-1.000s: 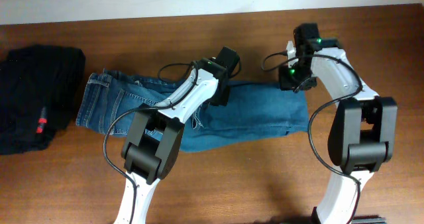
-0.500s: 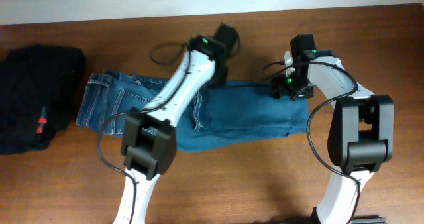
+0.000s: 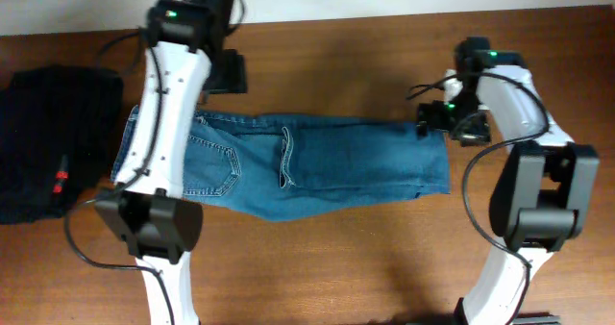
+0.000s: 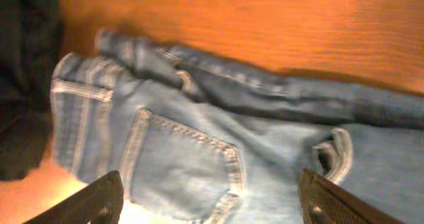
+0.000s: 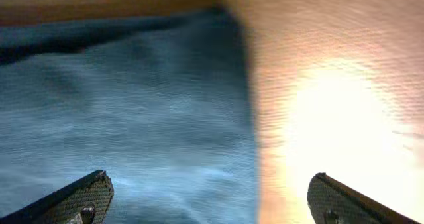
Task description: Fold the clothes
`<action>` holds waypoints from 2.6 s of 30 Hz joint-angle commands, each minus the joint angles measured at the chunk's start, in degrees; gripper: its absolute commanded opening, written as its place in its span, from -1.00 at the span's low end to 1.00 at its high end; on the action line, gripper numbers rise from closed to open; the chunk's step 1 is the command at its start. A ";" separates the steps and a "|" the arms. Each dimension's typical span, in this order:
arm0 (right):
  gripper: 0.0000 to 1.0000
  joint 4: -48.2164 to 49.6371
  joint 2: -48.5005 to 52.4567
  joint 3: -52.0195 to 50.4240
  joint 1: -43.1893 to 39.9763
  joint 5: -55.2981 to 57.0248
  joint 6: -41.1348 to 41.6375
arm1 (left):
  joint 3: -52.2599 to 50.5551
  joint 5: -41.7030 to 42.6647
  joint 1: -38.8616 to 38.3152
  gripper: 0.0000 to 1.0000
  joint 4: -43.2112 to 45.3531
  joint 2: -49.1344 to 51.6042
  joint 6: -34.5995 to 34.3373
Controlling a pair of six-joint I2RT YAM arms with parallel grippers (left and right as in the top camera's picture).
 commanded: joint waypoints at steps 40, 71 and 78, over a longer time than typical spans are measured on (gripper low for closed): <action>-0.92 11.19 -0.74 -20.72 -5.81 -20.02 -11.89 | -0.15 0.22 3.69 0.71 0.87 0.17 -0.57; -0.92 -20.06 -0.74 27.26 -13.92 -12.15 -17.90 | -0.15 20.68 -3.43 -0.99 4.79 0.22 0.76; -0.92 -20.11 -0.74 27.32 -8.83 -11.72 -17.88 | -0.79 23.45 -11.93 -0.99 5.70 0.28 0.74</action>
